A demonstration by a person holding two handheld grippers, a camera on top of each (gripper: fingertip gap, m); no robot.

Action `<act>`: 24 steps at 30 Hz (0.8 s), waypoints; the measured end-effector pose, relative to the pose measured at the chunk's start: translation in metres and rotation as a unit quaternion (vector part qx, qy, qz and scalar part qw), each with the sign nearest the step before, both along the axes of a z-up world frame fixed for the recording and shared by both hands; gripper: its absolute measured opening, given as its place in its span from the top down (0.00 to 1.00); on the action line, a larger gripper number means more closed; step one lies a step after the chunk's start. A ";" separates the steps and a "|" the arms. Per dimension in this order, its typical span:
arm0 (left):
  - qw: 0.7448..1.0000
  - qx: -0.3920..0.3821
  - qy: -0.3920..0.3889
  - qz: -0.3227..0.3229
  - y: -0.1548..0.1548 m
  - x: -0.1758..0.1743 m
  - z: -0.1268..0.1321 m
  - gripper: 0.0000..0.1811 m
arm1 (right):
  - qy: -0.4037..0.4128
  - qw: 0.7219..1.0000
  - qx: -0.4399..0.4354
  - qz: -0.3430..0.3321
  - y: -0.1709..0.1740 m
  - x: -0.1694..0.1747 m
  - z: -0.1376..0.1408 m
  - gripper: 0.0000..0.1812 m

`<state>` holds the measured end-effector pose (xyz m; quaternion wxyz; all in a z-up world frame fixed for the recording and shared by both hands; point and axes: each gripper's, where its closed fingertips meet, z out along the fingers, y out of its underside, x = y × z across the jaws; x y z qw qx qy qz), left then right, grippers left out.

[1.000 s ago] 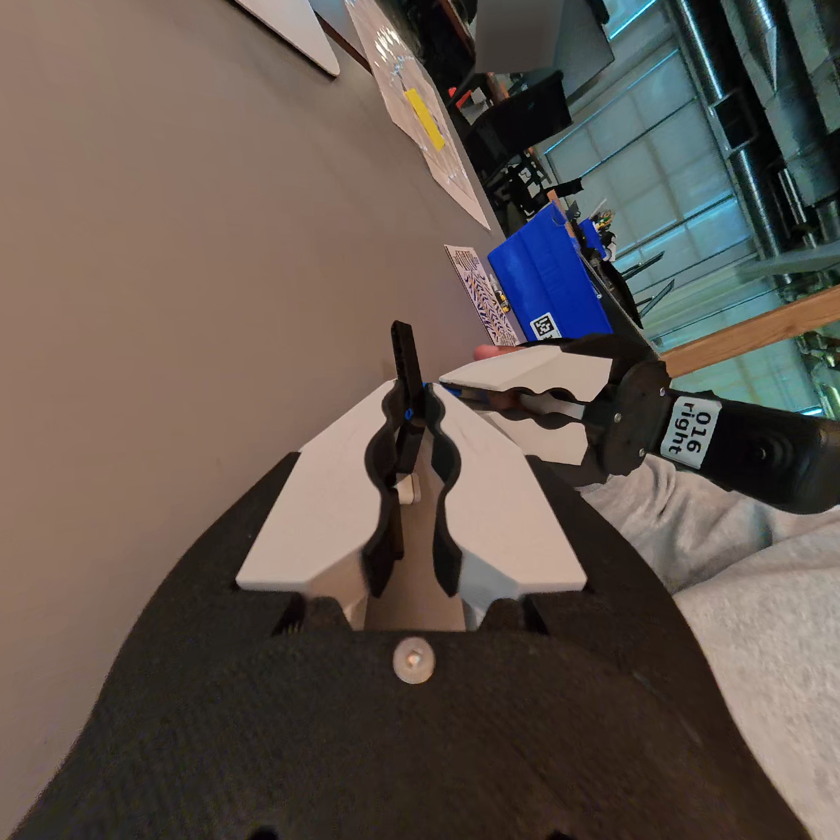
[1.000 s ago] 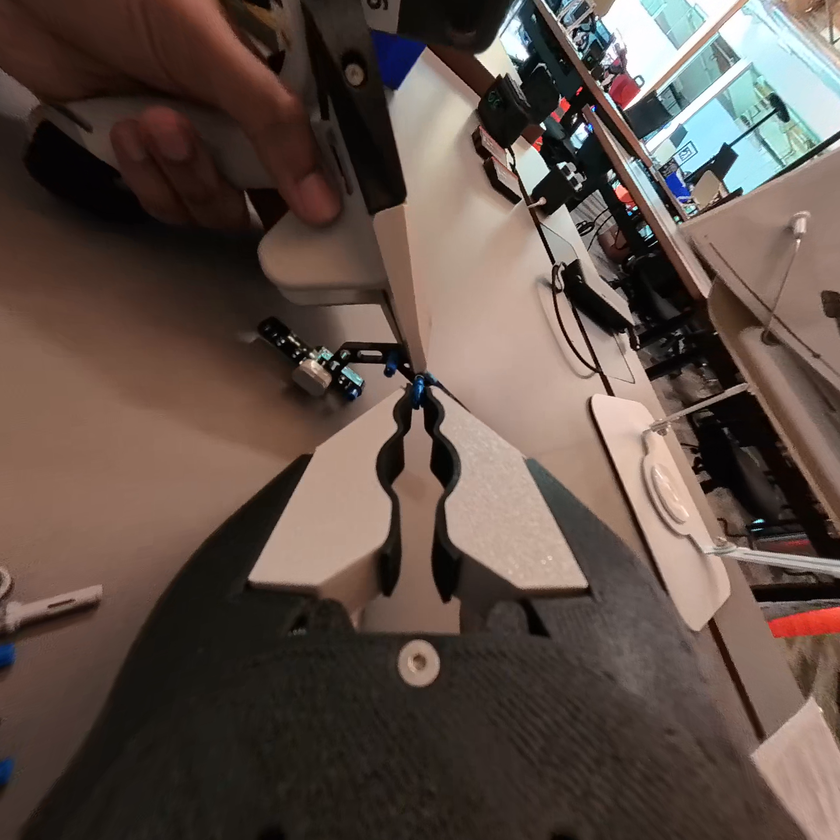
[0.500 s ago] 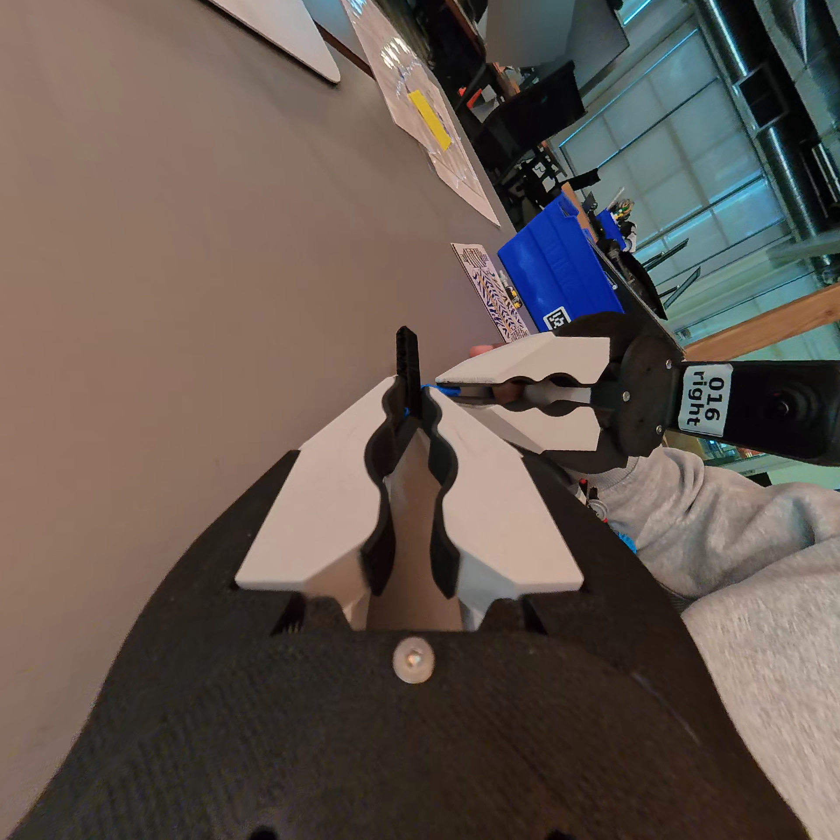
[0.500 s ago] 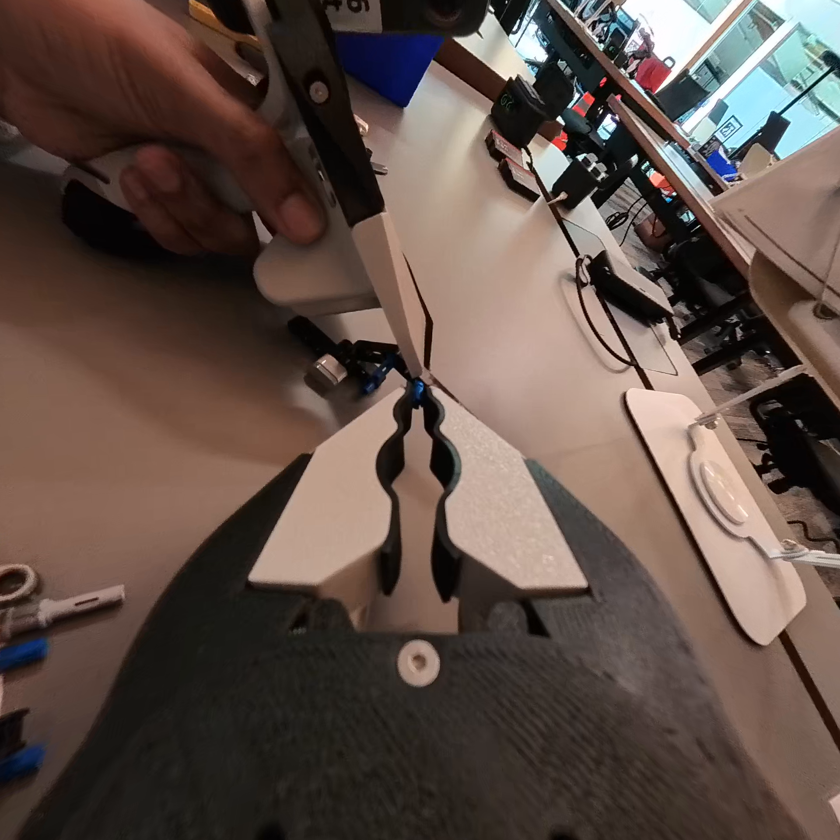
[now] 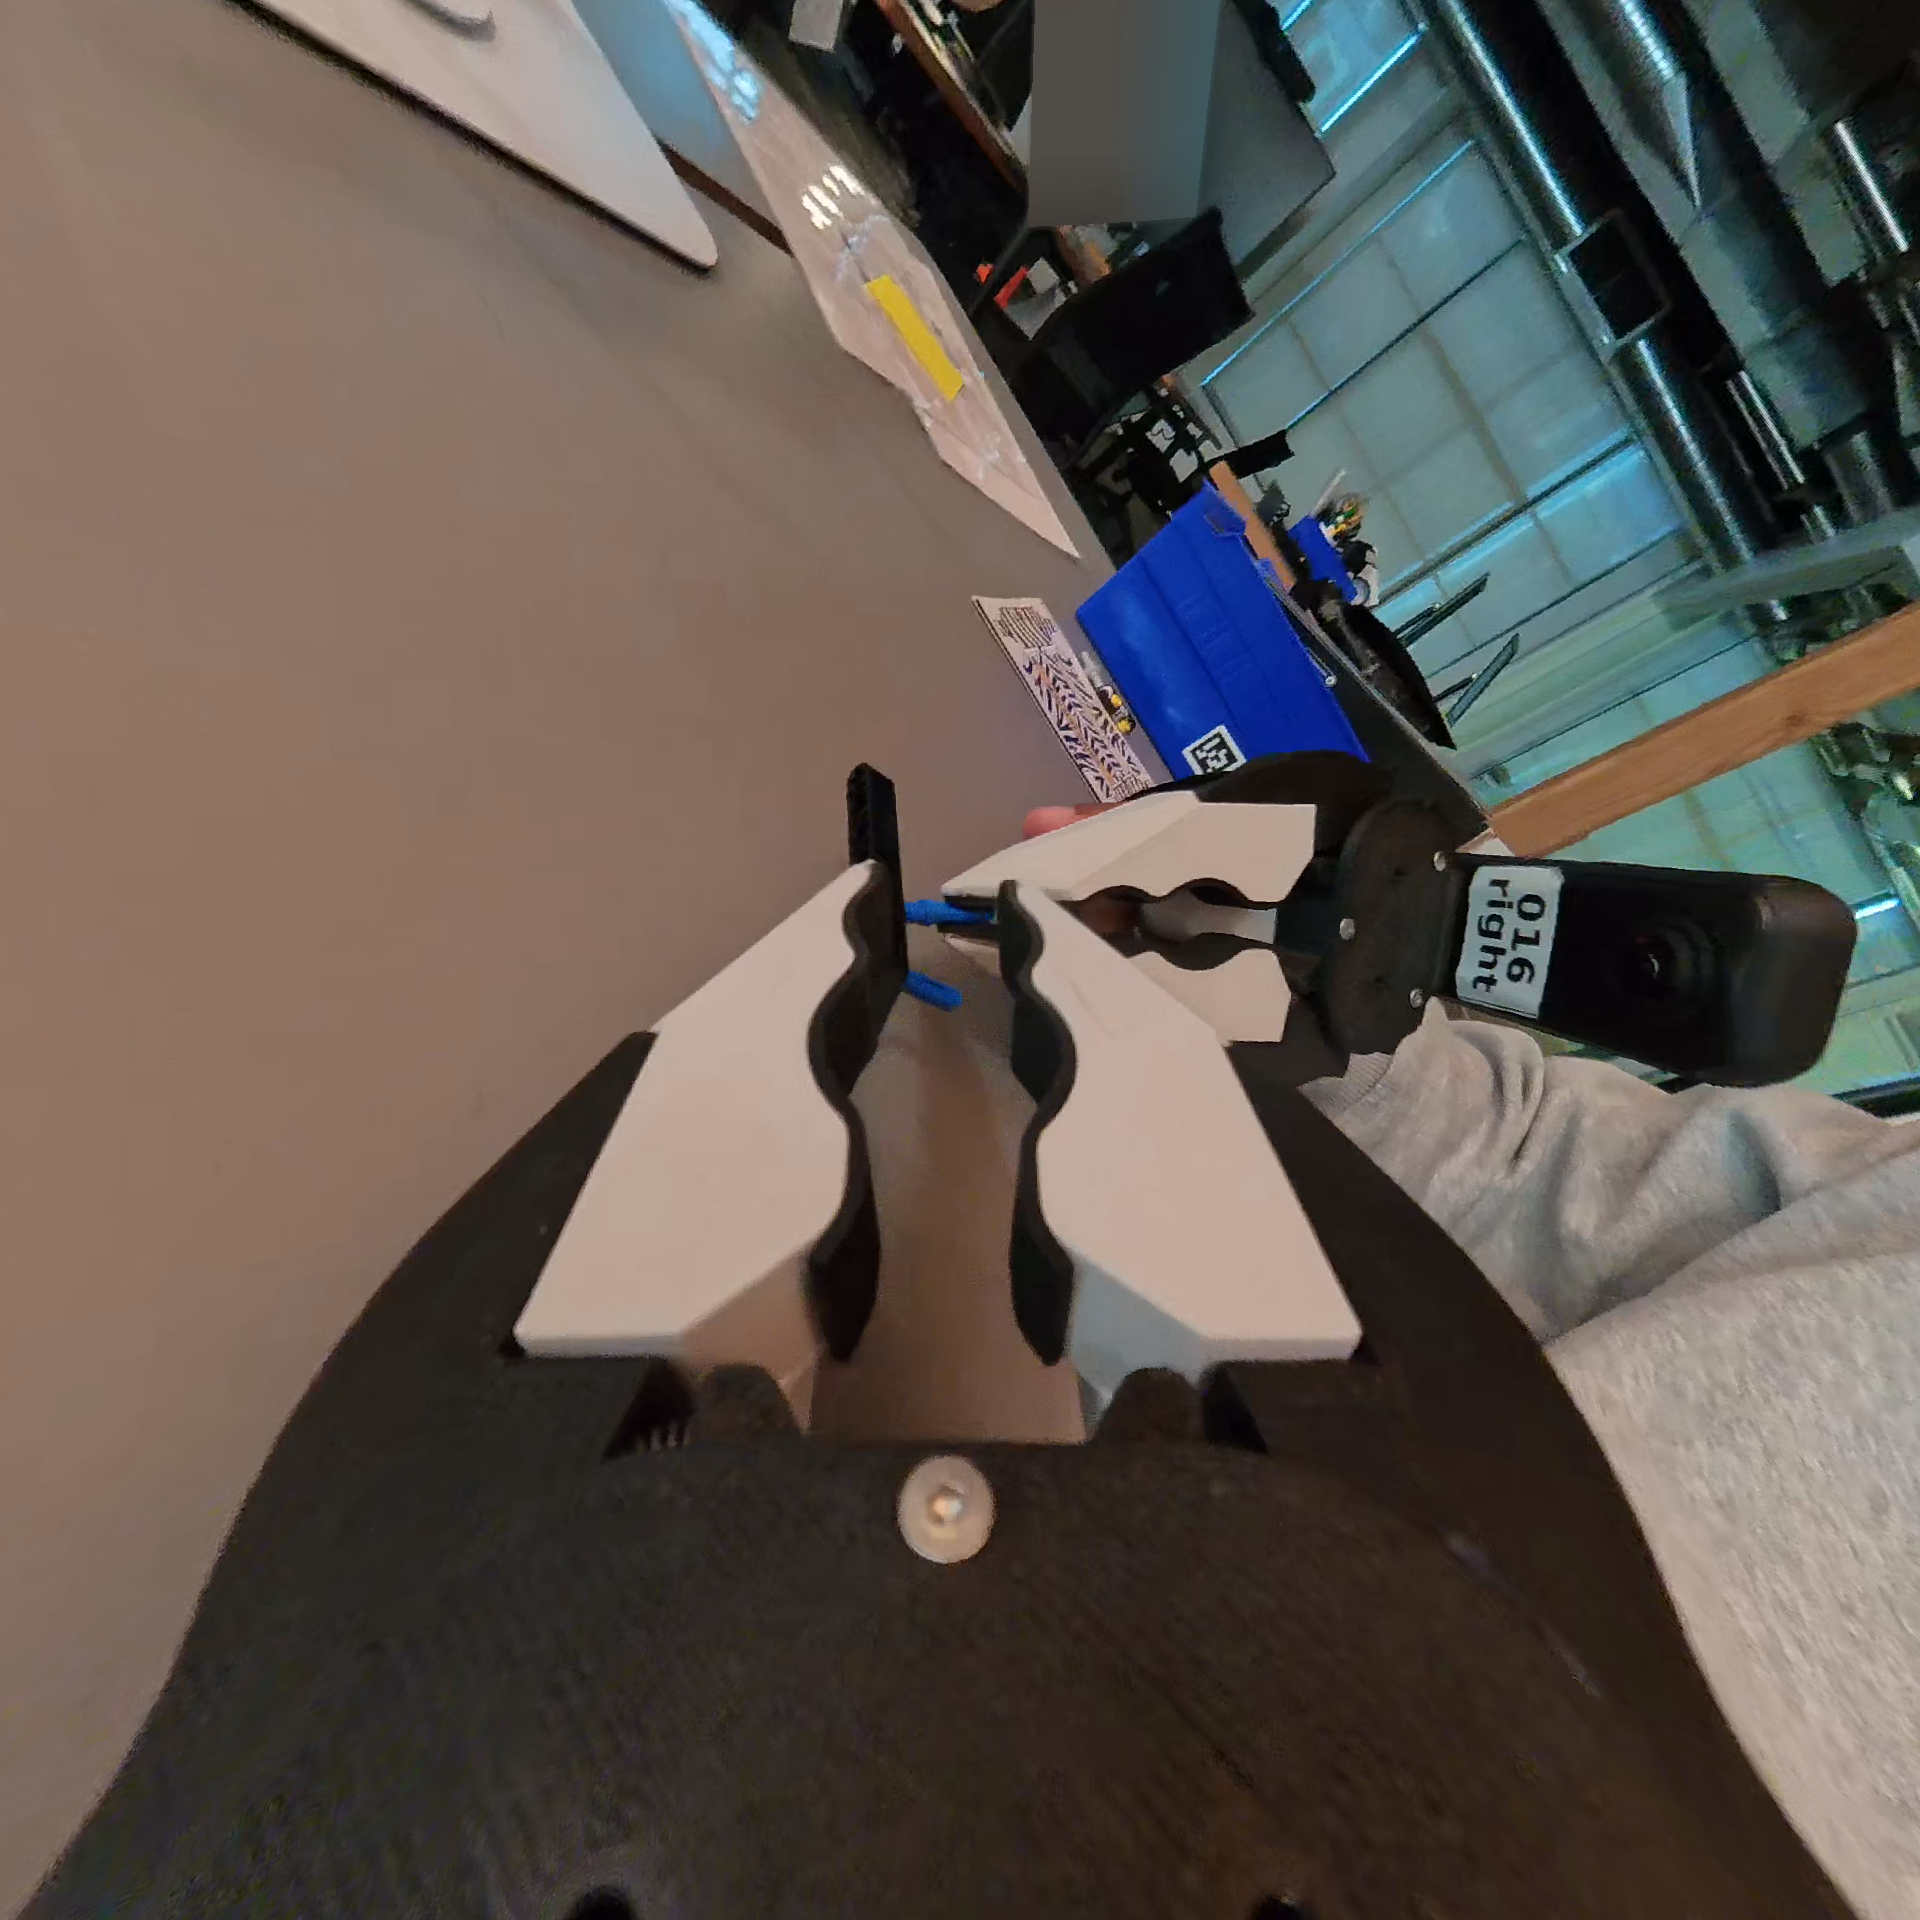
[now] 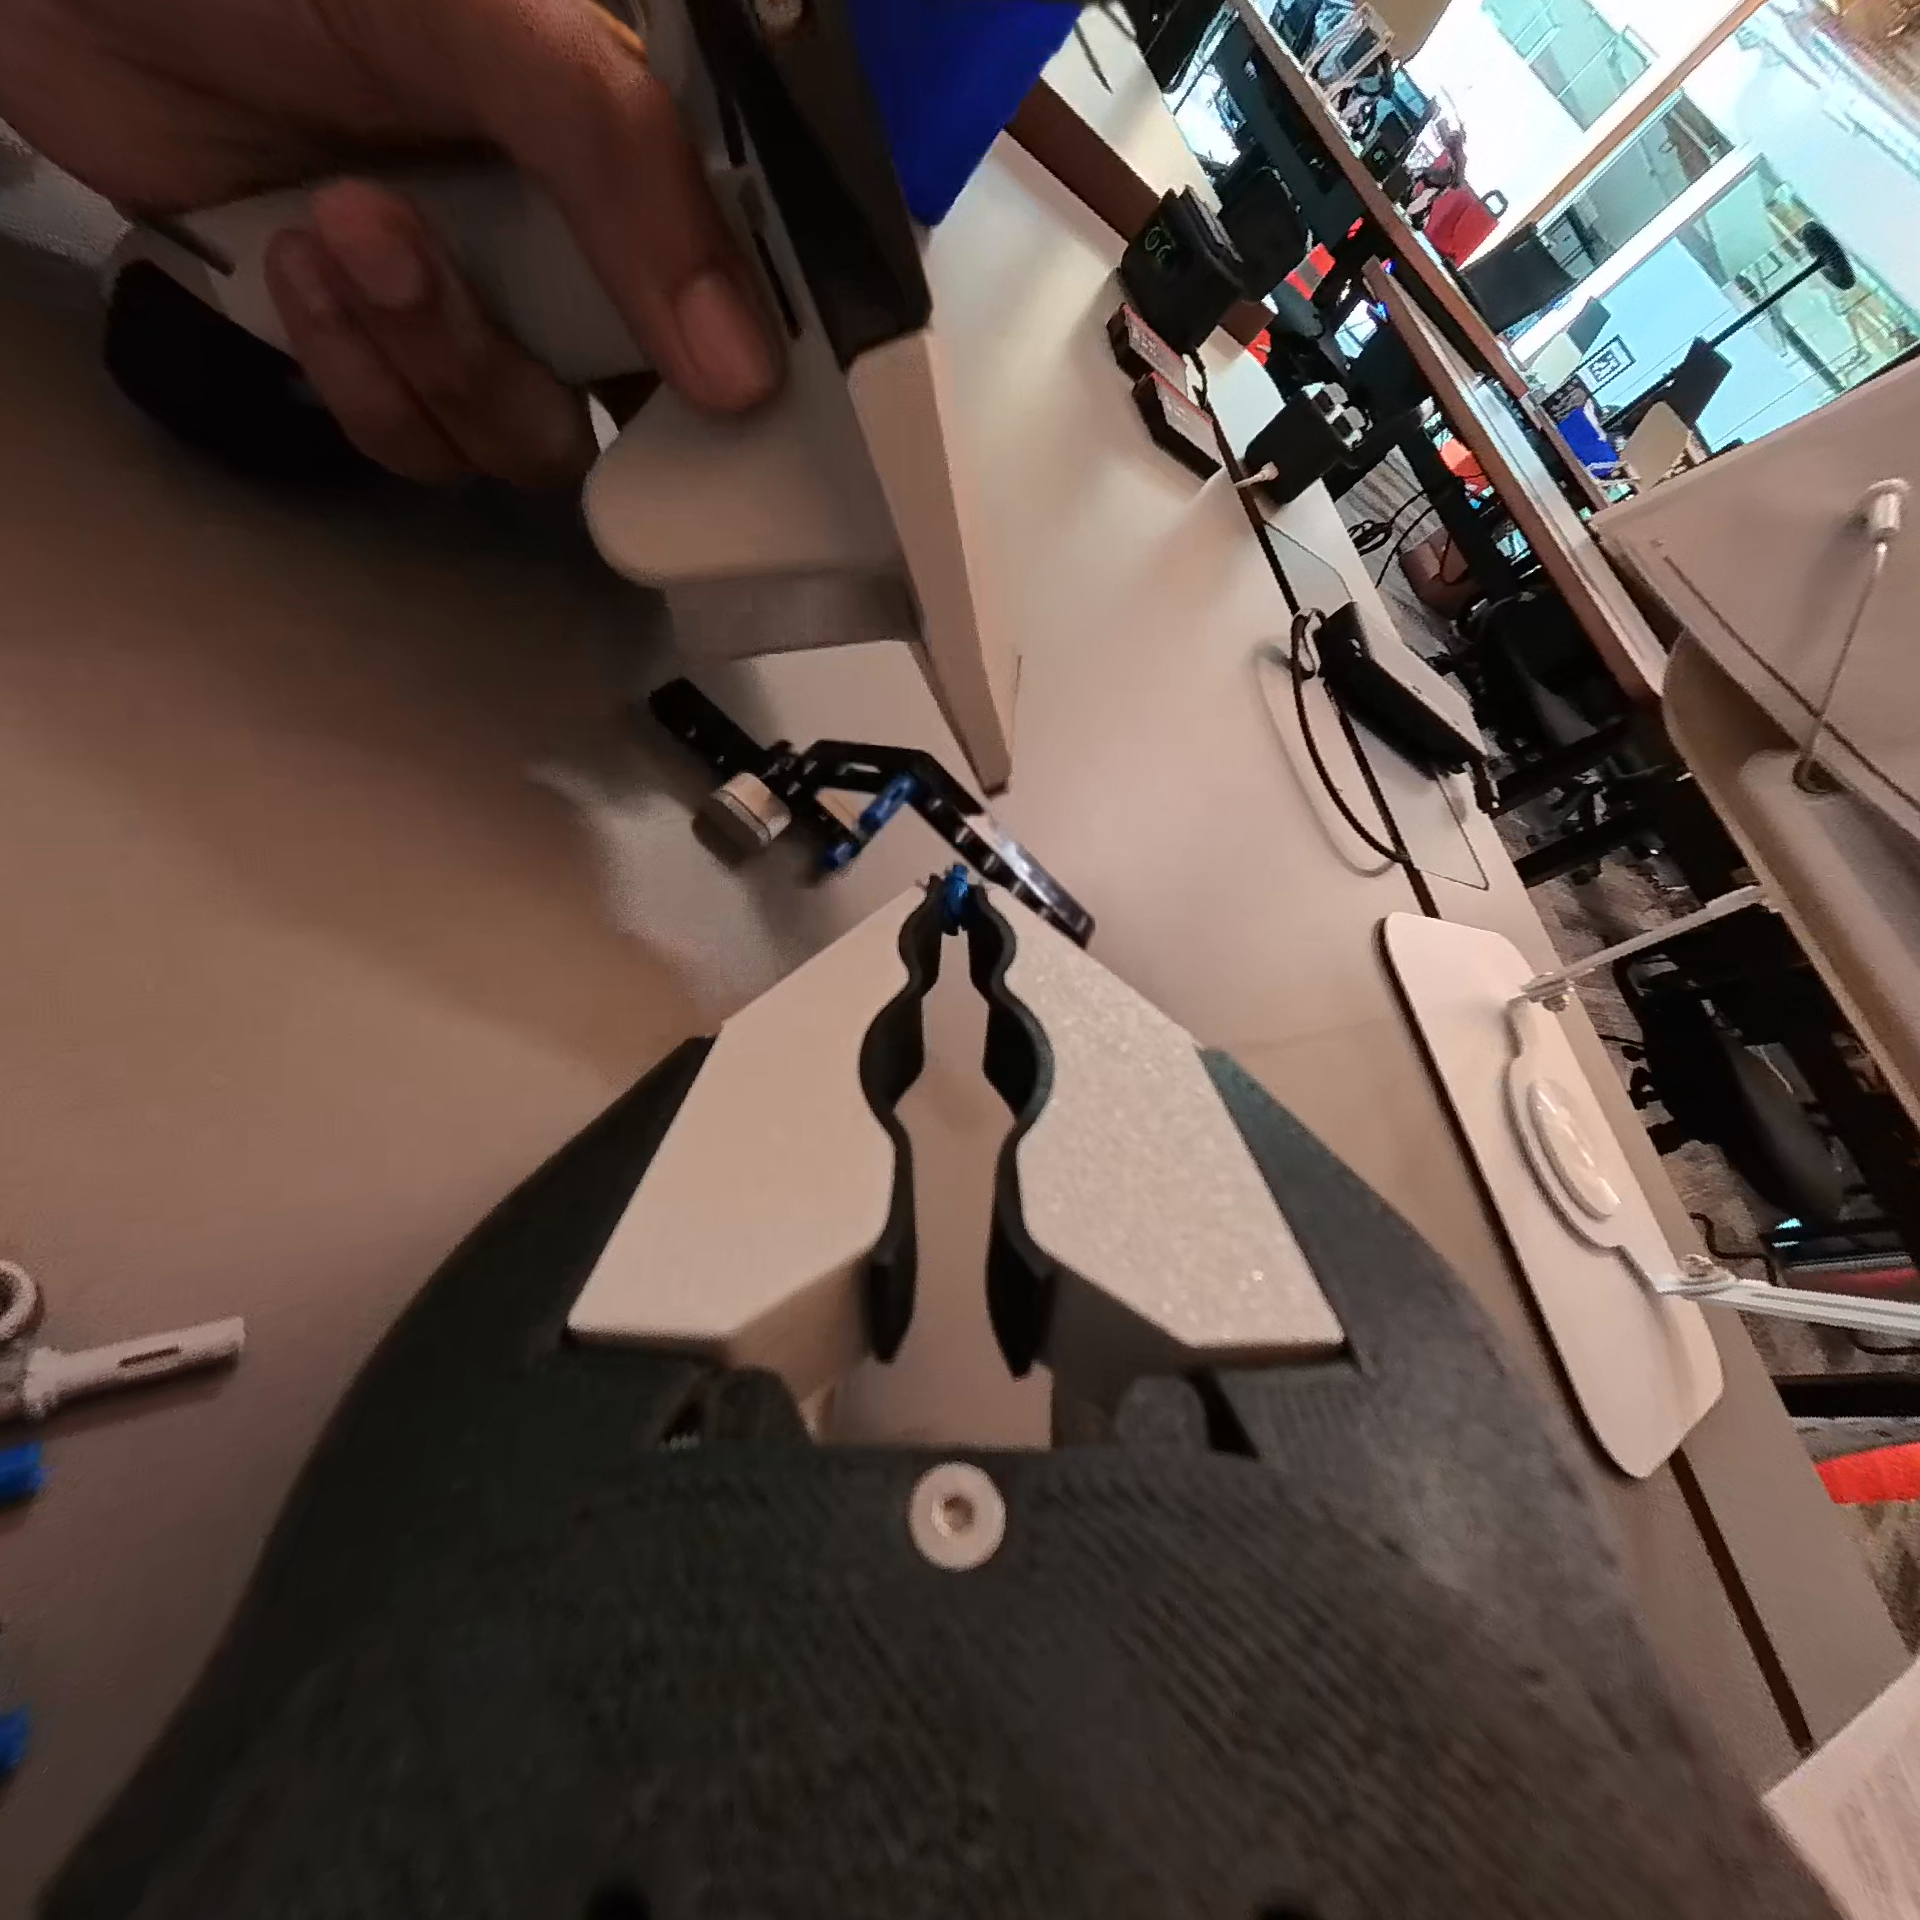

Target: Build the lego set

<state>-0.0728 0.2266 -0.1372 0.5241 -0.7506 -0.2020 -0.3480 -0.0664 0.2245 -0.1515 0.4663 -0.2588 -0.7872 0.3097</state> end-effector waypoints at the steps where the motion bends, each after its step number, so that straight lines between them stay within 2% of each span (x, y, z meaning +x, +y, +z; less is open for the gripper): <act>1: 1.000 0.002 0.010 0.000 -0.003 0.000 0.002 0.88 | 0.001 1.000 -0.001 0.001 0.000 0.000 0.000 0.98; 3: 0.999 -0.005 0.054 0.001 -0.010 0.000 0.003 0.86 | 0.000 1.000 -0.007 0.003 -0.001 0.000 0.001 0.98; 6: 0.983 -0.051 0.178 0.018 -0.020 -0.003 -0.009 0.83 | -0.002 1.000 -0.019 0.004 0.000 0.000 0.002 0.98; 11: 0.951 -0.098 0.292 0.034 -0.019 -0.002 -0.018 0.87 | 0.000 0.999 -0.032 0.006 -0.001 0.001 0.005 0.98; 16: 0.944 -0.121 0.305 0.011 -0.016 0.002 -0.027 0.96 | -0.001 0.999 -0.034 0.006 -0.002 0.000 0.005 0.98; 20: 0.938 -0.121 0.326 0.001 -0.013 0.002 -0.028 0.96 | -0.005 0.999 -0.036 0.003 -0.001 -0.001 0.004 0.98; 24: 0.943 -0.118 0.312 -0.010 -0.009 0.001 -0.028 0.96 | -0.008 1.000 -0.030 0.001 -0.001 -0.002 0.002 0.98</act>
